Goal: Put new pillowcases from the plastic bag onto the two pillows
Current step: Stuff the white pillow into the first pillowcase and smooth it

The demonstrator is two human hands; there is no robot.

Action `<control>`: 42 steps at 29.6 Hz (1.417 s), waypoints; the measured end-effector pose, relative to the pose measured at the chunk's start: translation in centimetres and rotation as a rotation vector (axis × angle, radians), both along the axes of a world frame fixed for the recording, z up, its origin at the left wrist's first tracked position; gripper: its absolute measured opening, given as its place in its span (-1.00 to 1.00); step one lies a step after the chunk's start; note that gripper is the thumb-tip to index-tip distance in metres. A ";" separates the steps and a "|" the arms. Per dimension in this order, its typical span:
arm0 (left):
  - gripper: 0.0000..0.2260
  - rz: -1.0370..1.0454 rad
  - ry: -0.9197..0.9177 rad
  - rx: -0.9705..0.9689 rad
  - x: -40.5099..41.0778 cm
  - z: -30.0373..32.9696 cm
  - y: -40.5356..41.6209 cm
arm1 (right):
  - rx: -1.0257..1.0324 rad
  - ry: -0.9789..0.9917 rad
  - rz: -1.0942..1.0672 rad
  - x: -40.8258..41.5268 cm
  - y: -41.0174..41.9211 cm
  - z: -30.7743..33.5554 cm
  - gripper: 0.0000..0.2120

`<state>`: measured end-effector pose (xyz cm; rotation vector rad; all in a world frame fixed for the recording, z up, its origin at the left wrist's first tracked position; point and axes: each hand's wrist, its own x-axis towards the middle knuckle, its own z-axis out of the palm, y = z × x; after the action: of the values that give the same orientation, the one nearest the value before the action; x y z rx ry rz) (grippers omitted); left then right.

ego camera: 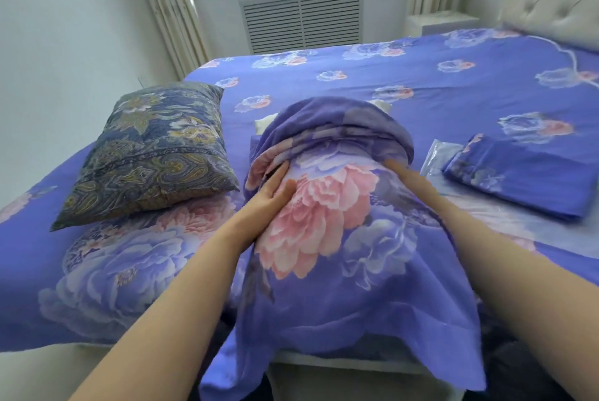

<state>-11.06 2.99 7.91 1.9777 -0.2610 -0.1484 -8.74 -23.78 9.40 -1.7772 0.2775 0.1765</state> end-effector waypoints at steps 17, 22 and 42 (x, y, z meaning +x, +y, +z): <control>-0.25 0.210 0.567 -0.822 -2.6 -2.7 6.0 | -0.822 -0.376 0.718 3.9 13.3 7.0 -0.69; -0.63 0.157 0.067 -0.235 -2.2 -1.6 6.3 | -0.692 -0.471 0.583 1.8 8.3 1.5 -0.77; -0.76 -0.016 -0.367 0.660 -6.3 1.3 -0.3 | -1.168 -0.535 0.672 -7.6 0.0 0.7 -0.81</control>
<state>-17.41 2.68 9.25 2.6574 -0.5135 0.1425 -16.38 -23.77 10.14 -2.9259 -0.7813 -0.0181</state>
